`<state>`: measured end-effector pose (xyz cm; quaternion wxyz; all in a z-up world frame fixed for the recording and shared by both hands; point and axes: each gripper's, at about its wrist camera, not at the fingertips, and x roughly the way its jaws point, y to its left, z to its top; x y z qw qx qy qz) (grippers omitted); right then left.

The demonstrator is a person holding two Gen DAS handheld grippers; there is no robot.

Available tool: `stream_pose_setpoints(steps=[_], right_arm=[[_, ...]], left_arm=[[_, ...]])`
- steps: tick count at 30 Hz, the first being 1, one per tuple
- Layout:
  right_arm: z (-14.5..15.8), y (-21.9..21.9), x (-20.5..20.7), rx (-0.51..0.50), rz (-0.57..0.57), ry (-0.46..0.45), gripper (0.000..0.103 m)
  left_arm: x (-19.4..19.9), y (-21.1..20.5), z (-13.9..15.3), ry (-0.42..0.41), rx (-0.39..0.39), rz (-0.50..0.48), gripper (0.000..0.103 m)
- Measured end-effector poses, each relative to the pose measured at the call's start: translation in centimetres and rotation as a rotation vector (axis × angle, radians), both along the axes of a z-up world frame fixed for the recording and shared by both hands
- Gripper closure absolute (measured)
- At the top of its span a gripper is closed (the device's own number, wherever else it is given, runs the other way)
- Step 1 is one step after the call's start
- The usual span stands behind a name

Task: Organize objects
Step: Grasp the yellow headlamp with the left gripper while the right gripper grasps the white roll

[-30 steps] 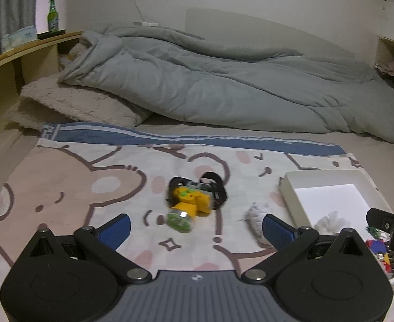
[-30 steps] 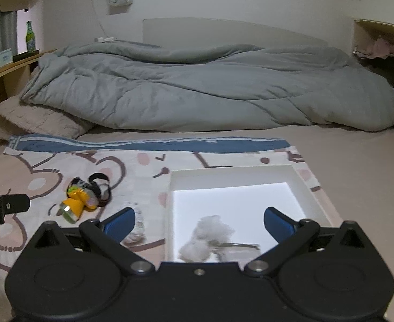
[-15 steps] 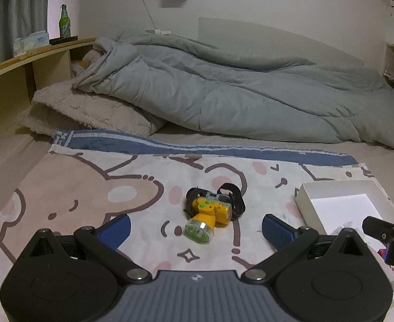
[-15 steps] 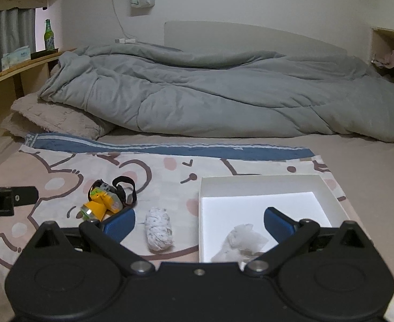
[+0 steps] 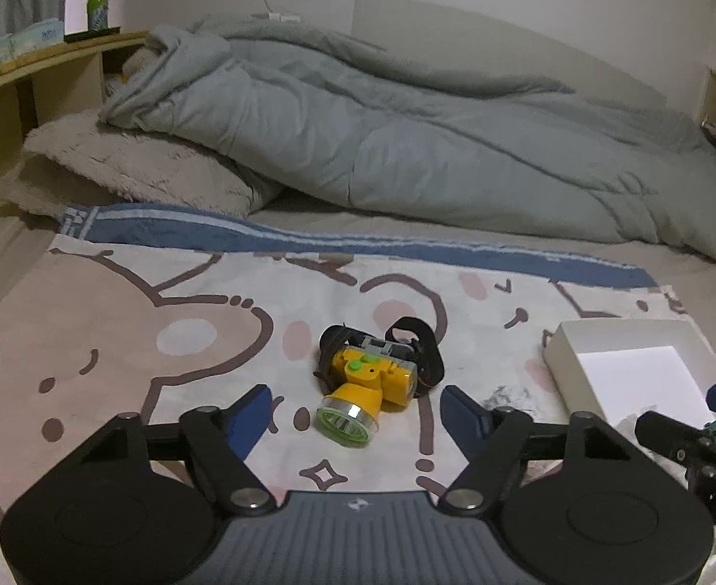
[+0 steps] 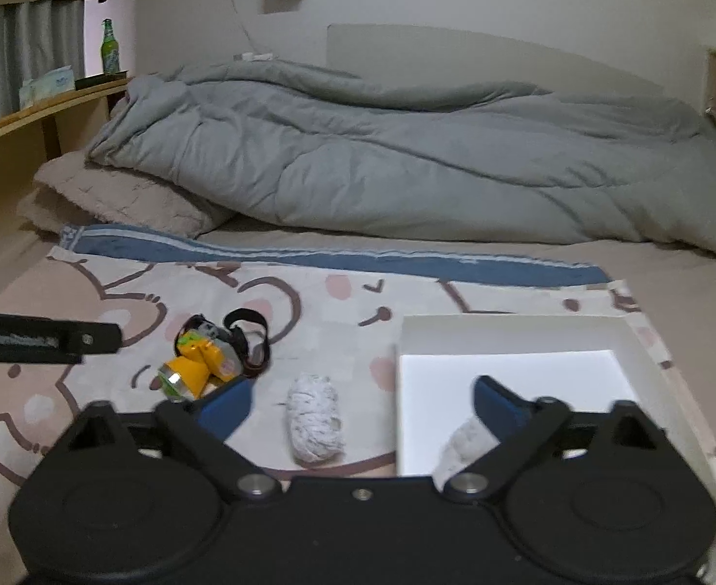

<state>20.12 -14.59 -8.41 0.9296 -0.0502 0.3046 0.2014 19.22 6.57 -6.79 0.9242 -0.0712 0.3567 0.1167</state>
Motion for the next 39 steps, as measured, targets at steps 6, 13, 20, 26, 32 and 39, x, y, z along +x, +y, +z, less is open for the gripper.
stream_pose_setpoints(steps=[6, 13, 20, 26, 32, 39], right_arm=[[-1.8, 1.1, 2.3, 0.004, 0.019, 0.034, 0.029], [-4.3, 2.7, 4.8, -0.007, 0.056, 0.068, 0.039], [-6.7, 5.4, 6.1, -0.156, 0.084, 0.115, 0.039], [-8.2, 5.0, 7.3, -0.143, 0.072, 0.154, 0.038], [-9.0, 5.7, 7.8, -0.116, 0.139, 0.171, 0.038], [-9.9, 7.2, 7.5, -0.121, 0.24, 0.218, 0.062]], left_arm=[[2.6, 0.9, -1.8, 0.026, 0.002, -0.011, 0.031], [6.0, 1.8, -4.7, 0.061, -0.023, -0.021, 0.031], [9.0, 2.7, -8.2, 0.2, -0.023, -0.045, 0.037], [10.9, 3.1, -9.6, 0.237, -0.027, -0.106, 0.048], [11.9, 2.4, -11.4, 0.289, 0.007, -0.126, 0.052], [11.6, 2.4, -11.2, 0.263, -0.009, -0.089, 0.053]])
